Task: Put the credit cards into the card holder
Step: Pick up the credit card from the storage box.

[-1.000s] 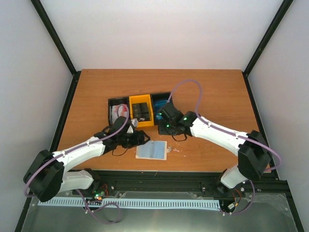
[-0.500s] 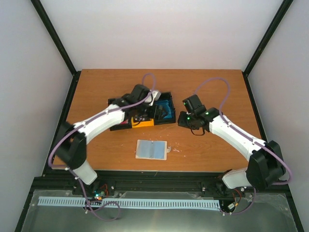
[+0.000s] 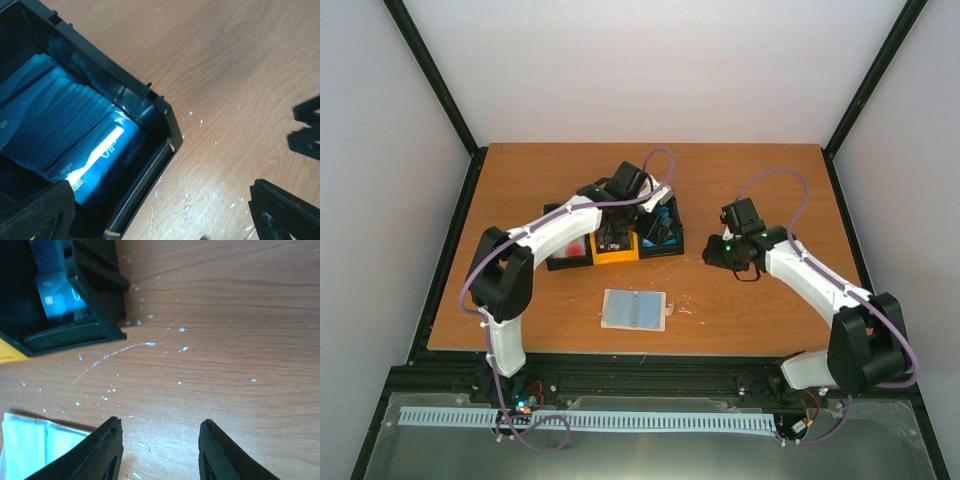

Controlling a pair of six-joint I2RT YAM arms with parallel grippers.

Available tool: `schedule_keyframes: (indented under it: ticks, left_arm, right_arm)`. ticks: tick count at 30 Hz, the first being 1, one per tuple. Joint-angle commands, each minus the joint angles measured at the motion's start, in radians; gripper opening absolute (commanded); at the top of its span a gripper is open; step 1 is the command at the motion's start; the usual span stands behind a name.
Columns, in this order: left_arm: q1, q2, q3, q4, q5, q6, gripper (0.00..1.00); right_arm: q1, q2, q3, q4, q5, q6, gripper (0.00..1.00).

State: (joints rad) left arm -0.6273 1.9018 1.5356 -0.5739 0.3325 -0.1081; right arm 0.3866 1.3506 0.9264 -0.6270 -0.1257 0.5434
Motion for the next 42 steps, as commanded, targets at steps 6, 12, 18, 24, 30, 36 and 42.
schedule_keyframes:
  ticks: [6, 12, 18, 24, 30, 36, 42]
  left_arm:
    - [0.159, -0.085, -0.058, -0.075, 0.146, 0.235, 0.92]
    - [0.22, -0.161, -0.097, -0.047, 0.056, 0.302, 0.83]
    - [0.246, -0.098, -0.038, -0.063, -0.037, 0.396, 0.83]
    - [0.245, -0.025, -0.013, -0.088, -0.162, 0.409, 0.72]
    - [0.247, -0.017, -0.039, -0.078, -0.229, 0.436, 0.6]
    - [0.247, 0.099, 0.032, -0.111, -0.23, 0.431, 0.6]
    - [0.247, 0.191, 0.091, -0.157, -0.2, 0.41, 0.42]
  right_arm:
    - [0.003, 0.199, 0.058, 0.044, -0.125, -0.102, 0.43]
    - [0.035, 0.348, 0.188, -0.002, -0.113, -0.088, 0.43]
    - [0.048, 0.462, 0.263, -0.014, -0.075, -0.083, 0.43]
    - [0.05, 0.577, 0.356, -0.019, -0.05, -0.108, 0.42]
    - [0.053, 0.635, 0.429, -0.04, -0.016, -0.136, 0.41]
    - [0.054, 0.669, 0.494, -0.052, 0.01, -0.155, 0.41]
    - [0.054, 0.65, 0.464, -0.048, -0.025, -0.165, 0.41]
